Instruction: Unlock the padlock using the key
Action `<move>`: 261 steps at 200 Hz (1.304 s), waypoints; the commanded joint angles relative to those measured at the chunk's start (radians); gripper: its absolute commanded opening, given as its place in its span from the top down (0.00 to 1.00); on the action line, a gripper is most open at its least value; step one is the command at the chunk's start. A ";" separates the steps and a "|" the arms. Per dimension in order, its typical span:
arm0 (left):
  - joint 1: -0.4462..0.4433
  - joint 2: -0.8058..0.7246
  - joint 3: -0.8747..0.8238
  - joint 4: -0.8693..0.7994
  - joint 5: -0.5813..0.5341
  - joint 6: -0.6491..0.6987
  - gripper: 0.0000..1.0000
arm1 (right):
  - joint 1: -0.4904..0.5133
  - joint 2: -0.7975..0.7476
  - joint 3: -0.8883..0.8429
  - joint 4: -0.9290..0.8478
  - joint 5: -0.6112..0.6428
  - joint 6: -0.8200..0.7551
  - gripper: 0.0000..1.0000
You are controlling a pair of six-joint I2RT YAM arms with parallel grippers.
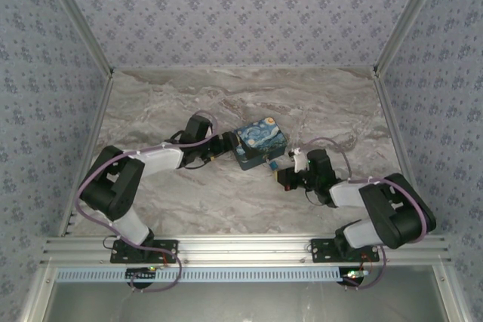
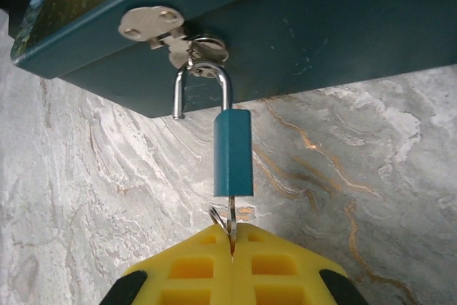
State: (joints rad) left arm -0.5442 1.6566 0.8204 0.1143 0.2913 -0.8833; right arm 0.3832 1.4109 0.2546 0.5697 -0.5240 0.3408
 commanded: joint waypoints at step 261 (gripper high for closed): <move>-0.032 -0.095 -0.122 -0.197 -0.113 -0.032 0.11 | -0.180 -0.285 -0.037 -0.096 -0.027 0.219 0.00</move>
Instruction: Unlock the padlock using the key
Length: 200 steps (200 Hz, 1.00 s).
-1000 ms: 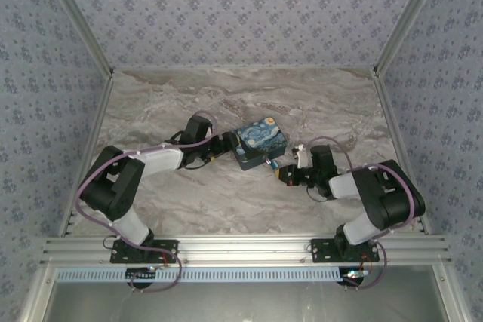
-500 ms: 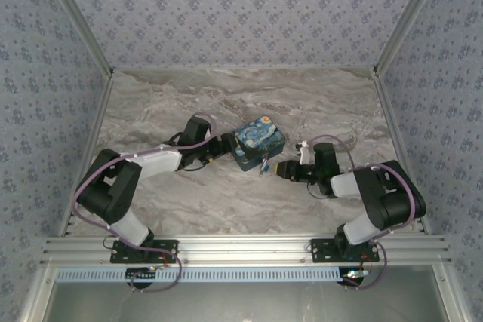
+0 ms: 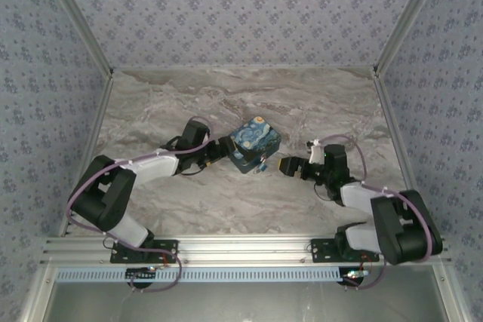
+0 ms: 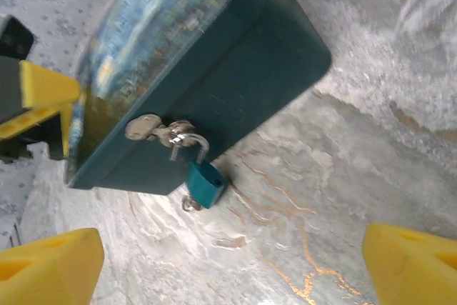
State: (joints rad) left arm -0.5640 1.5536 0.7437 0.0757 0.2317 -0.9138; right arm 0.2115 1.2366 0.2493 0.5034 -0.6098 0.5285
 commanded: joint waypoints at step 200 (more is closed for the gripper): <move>-0.075 -0.037 -0.066 -0.136 -0.098 -0.053 0.11 | 0.050 0.044 -0.030 0.330 -0.009 0.195 0.00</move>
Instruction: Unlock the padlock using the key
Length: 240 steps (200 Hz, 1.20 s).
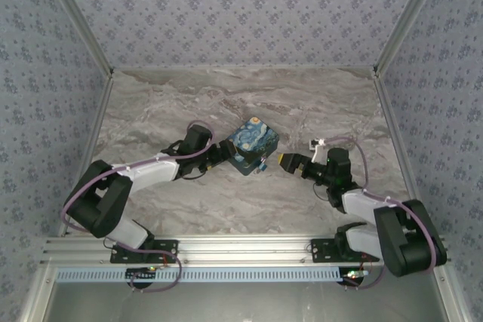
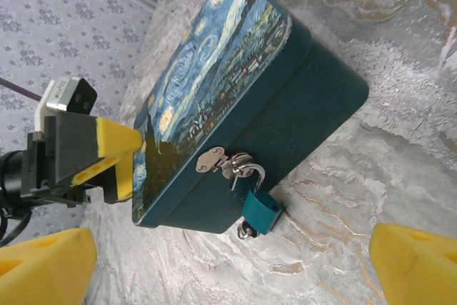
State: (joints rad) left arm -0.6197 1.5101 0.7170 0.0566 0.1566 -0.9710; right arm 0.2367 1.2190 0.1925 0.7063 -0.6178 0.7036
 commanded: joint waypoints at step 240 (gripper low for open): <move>-0.031 0.007 -0.049 -0.087 -0.020 -0.012 0.11 | 0.176 0.526 0.192 0.424 -0.034 0.032 0.13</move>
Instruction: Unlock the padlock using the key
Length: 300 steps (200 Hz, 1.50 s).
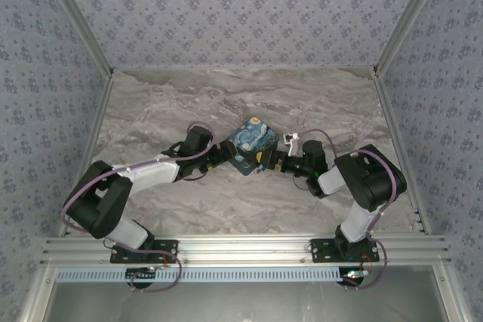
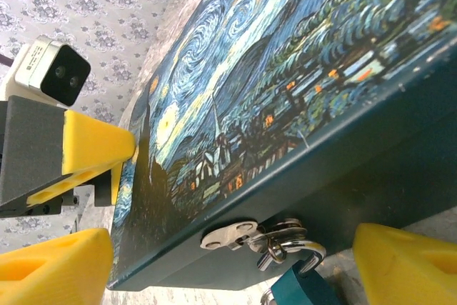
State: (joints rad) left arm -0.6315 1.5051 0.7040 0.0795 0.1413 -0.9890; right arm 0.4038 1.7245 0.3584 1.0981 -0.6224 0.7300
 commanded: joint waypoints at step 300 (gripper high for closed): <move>-0.019 -0.002 -0.032 -0.135 -0.019 0.006 0.10 | 0.003 -0.010 0.000 -0.001 -0.122 -0.004 0.49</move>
State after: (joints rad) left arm -0.6380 1.4967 0.6991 0.0719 0.1410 -0.9897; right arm 0.4034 1.7405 0.3626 1.0866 -0.7048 0.7448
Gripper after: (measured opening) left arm 0.897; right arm 0.518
